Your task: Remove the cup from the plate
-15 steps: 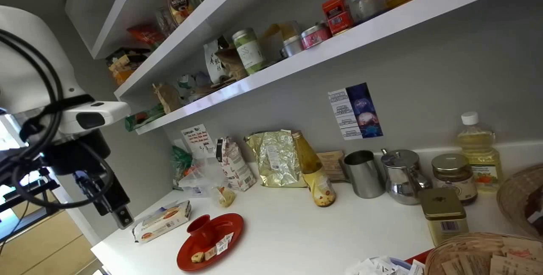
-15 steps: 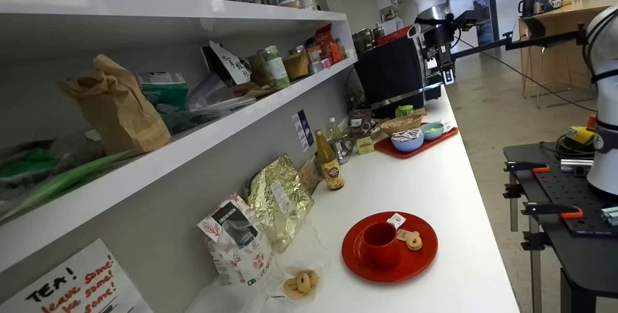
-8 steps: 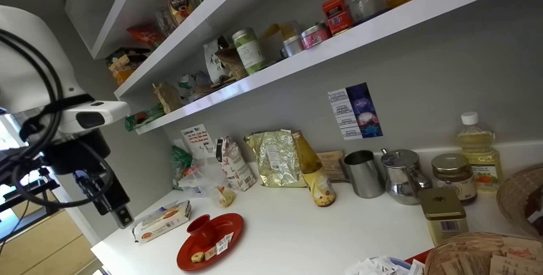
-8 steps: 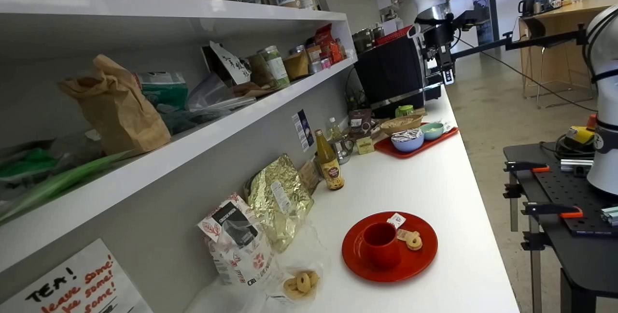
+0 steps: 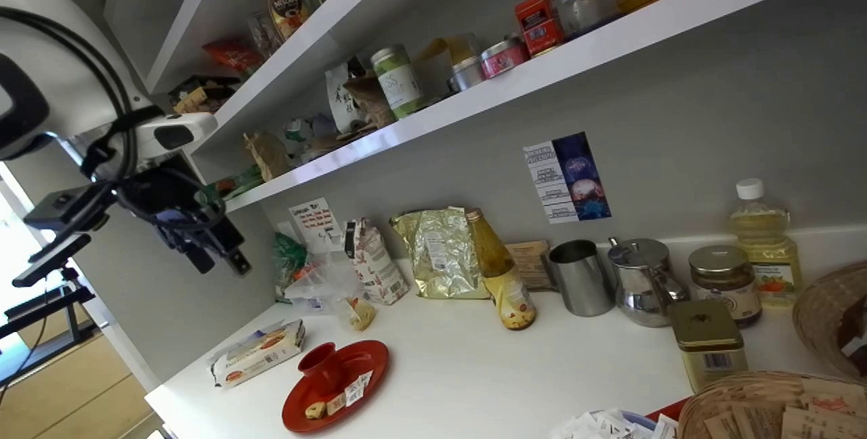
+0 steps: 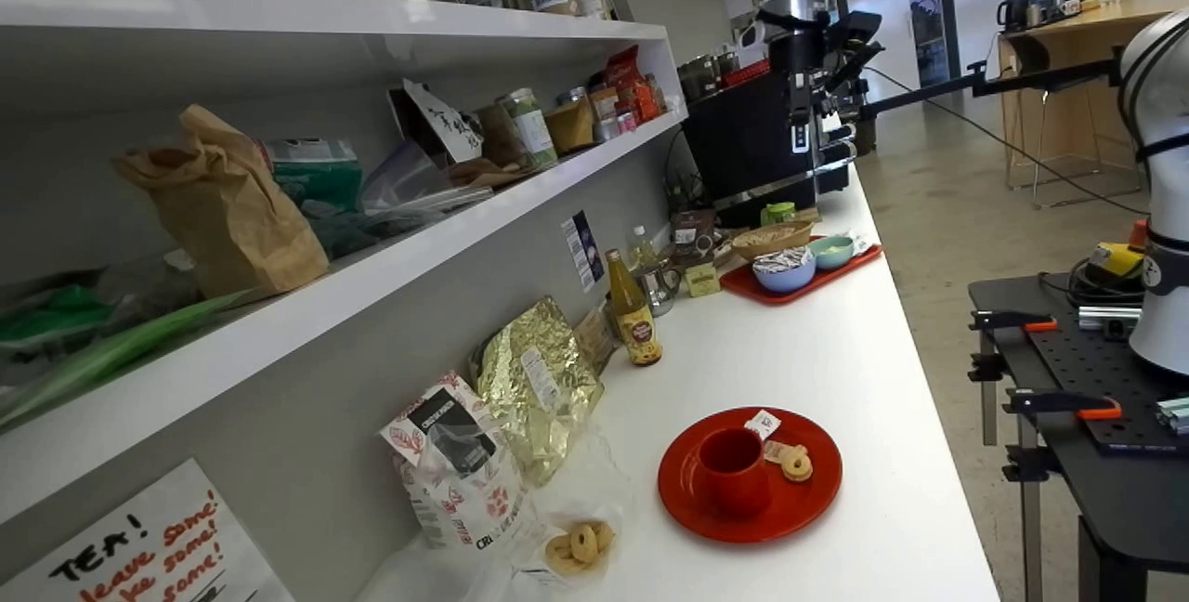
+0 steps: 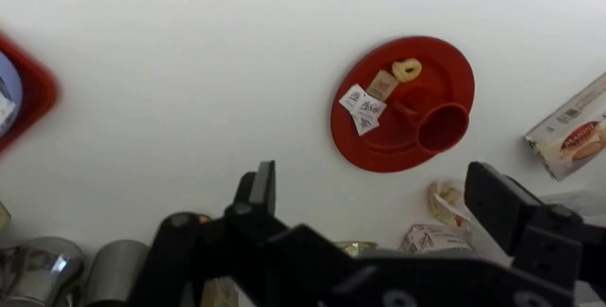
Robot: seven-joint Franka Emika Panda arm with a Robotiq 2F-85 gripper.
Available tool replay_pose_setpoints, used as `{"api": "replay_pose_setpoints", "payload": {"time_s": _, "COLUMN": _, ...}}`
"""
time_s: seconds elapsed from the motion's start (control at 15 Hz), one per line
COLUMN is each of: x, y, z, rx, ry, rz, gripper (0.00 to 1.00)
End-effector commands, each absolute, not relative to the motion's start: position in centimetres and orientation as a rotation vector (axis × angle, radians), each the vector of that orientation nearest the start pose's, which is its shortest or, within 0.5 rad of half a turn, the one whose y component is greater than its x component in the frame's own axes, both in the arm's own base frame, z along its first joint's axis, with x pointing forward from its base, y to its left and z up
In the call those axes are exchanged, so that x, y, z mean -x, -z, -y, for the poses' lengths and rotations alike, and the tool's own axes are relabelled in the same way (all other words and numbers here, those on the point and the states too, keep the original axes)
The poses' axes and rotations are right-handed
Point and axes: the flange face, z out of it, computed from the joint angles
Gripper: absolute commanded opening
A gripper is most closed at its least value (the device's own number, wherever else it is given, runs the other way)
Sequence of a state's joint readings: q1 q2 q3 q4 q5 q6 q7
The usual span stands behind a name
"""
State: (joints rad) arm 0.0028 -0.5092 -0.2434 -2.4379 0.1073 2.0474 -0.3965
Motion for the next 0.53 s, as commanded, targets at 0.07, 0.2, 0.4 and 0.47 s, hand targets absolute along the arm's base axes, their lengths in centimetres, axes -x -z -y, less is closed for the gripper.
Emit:
{"api": "replay_pose_setpoints", "payload": {"time_s": 0.07, "x": -45.0, "y": -48.9, "z": 3.7, "rx": 2.931, "ry": 0.309, "rz": 0.322, "gripper": 1.0}}
{"api": "replay_pose_setpoints", "payload": {"time_s": 0.2, "x": -47.1, "y": -47.6, "z": 0.7, "rx": 2.931, "ry": 0.282, "rz": 0.39, "gripper": 1.0}}
{"api": "replay_pose_setpoints", "payload": {"time_s": 0.4, "x": -49.4, "y": -45.1, "z": -3.6, "rx": 2.938, "ry": 0.212, "rz": 0.471, "gripper": 1.0}}
{"api": "replay_pose_setpoints", "payload": {"time_s": 0.47, "x": -50.2, "y": -44.4, "z": -5.5, "rx": 2.947, "ry": 0.19, "rz": 0.491, "gripper": 1.0}}
